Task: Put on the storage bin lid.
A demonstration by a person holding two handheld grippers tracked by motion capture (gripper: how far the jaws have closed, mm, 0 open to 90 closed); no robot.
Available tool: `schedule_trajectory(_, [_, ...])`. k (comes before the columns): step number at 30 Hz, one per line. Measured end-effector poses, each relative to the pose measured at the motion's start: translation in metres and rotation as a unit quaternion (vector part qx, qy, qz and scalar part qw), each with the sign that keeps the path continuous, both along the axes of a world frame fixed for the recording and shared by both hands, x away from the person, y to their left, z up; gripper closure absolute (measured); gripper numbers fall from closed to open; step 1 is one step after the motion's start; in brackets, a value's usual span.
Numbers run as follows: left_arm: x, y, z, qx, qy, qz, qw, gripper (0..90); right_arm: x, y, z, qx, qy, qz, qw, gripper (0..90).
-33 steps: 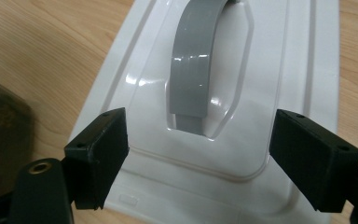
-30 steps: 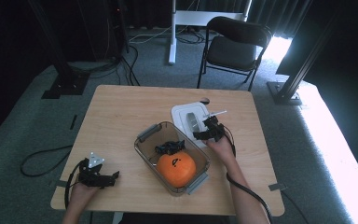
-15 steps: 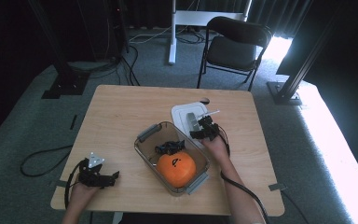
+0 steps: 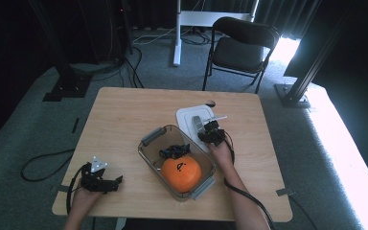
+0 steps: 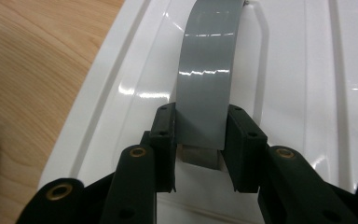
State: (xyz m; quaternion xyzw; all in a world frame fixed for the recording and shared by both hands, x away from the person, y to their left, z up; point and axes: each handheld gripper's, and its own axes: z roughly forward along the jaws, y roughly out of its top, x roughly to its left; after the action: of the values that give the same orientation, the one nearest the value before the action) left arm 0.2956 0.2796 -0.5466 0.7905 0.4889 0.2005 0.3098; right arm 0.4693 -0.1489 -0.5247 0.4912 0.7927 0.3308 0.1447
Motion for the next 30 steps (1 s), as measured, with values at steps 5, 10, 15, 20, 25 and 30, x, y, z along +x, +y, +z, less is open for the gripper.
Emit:
schedule_trajectory(5, [0.000,0.000,0.000,0.000,0.000,0.000,1.0000,1.1,-0.001,-0.003,0.003,-0.009,0.008,0.003,0.9999,67.6])
schedule_trajectory(10, [0.000,0.000,0.000,0.000,0.000,0.000,1.0000,1.2,-0.005,-0.011,0.007,0.000,0.005,0.002,1.0000,67.7])
schedule_trajectory(15, [0.000,0.000,0.000,0.000,0.000,0.000,1.0000,1.1,-0.008,-0.020,0.017,0.014,0.000,0.001,0.9999,67.8])
schedule_trajectory(20, [0.000,0.000,0.000,0.000,0.000,0.000,1.0000,1.2,-0.014,-0.028,0.023,0.024,-0.002,0.000,0.9997,67.9])
schedule_trajectory(25, [0.000,0.000,0.000,0.000,0.000,0.000,1.0000,1.2,-0.020,-0.038,0.025,0.035,-0.006,-0.005,0.9993,68.0])
schedule_trajectory(30, [0.000,0.000,0.000,0.000,0.000,0.001,1.0000,1.2,-0.024,-0.047,0.031,0.043,-0.010,-0.008,0.9990,68.1])
